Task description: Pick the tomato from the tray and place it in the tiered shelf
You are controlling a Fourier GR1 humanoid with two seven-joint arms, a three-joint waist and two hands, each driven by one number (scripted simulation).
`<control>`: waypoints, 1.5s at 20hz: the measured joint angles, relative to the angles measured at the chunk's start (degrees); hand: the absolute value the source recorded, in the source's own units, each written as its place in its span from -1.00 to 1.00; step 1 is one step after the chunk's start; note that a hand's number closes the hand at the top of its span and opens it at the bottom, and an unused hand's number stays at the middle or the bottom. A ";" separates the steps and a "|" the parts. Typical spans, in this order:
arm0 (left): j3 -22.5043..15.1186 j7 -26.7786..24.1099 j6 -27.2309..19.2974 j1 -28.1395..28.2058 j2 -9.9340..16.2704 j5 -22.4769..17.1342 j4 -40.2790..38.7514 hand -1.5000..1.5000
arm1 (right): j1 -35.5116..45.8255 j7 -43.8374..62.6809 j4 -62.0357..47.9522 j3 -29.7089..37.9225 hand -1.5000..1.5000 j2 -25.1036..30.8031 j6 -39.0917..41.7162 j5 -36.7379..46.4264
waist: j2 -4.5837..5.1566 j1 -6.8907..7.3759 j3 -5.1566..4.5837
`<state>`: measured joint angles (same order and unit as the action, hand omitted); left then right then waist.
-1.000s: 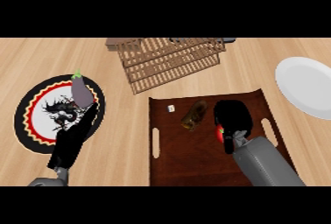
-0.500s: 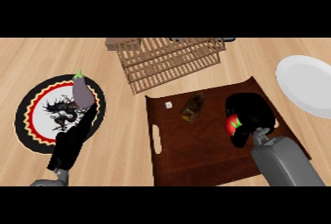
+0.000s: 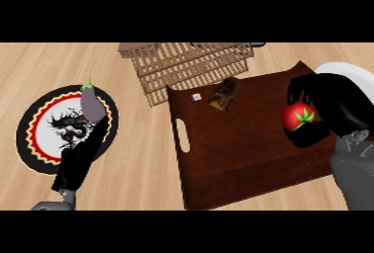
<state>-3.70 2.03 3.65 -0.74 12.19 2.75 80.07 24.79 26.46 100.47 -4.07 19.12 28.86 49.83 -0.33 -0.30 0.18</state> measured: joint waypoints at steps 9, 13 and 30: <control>-0.27 1.13 0.00 0.52 -0.74 0.45 1.42 0.00 | 14.99 6.58 1.83 10.00 1.00 -4.03 -2.09 -6.46 | 0.14 0.65 -0.09; 0.05 0.91 0.28 -0.98 -1.10 0.66 0.01 0.00 | 25.00 6.98 -7.04 11.95 1.00 -3.00 -3.91 -6.13 | 0.27 1.03 -0.05; -0.31 0.84 1.22 -2.71 -1.81 1.90 -0.27 0.00 | 51.55 -5.97 -56.41 12.82 1.00 -2.69 -23.65 2.66 | 1.21 3.20 -0.10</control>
<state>-4.01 2.86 4.87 -3.44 10.37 4.66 79.80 76.34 20.49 44.06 8.75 16.43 5.21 52.49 0.88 2.90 0.08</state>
